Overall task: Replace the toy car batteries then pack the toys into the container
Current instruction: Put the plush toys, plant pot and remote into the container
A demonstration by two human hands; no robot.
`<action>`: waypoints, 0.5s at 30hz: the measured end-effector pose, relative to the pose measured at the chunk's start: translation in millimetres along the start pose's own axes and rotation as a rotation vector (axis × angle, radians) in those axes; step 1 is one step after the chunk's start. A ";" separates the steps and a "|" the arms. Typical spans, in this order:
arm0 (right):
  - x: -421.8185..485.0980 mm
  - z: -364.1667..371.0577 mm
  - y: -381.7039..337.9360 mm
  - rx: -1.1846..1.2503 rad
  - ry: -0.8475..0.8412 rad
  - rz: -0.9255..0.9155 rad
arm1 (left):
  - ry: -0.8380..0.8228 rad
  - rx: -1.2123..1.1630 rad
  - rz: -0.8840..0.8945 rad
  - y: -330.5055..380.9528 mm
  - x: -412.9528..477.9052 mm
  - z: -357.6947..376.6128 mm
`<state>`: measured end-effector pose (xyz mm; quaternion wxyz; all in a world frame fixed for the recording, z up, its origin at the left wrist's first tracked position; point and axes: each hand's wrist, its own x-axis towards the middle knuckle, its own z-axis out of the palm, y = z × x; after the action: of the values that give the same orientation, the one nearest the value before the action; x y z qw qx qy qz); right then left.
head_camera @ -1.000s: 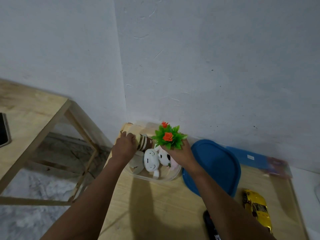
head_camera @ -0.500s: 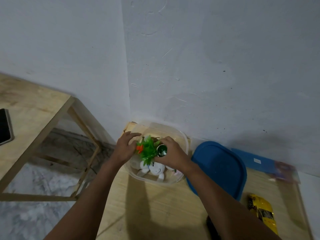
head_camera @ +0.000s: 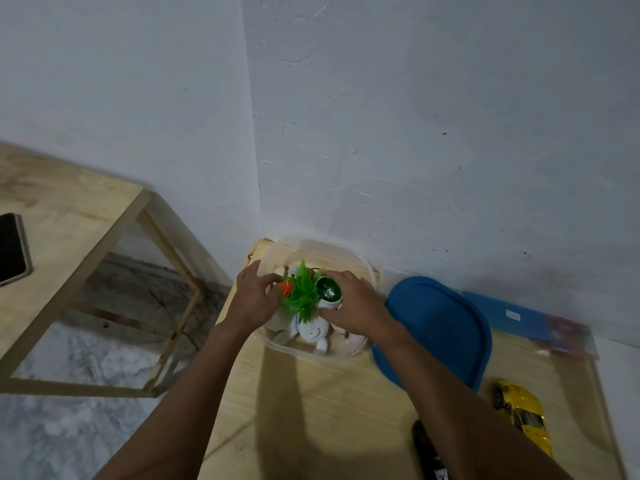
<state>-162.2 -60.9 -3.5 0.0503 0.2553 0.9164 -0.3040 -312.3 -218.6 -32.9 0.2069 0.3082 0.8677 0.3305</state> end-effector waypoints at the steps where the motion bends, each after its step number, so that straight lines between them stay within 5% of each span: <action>1: 0.9 -0.7 1.4 0.072 0.041 0.030 | 0.012 -0.021 -0.001 1.0 -0.7 -0.5; 5: 11.5 -1.1 0.6 0.149 0.173 0.196 | 0.028 -0.050 0.007 9.3 -5.3 -3.7; 15: 39.3 5.4 -1.3 -0.021 -0.064 0.381 | -0.008 -0.059 -0.061 8.7 -4.3 -1.8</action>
<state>-197.2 -47.8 -17.0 0.1387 0.4137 0.8527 -0.2873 -306.8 -217.2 -24.9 0.2294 0.2767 0.8658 0.3481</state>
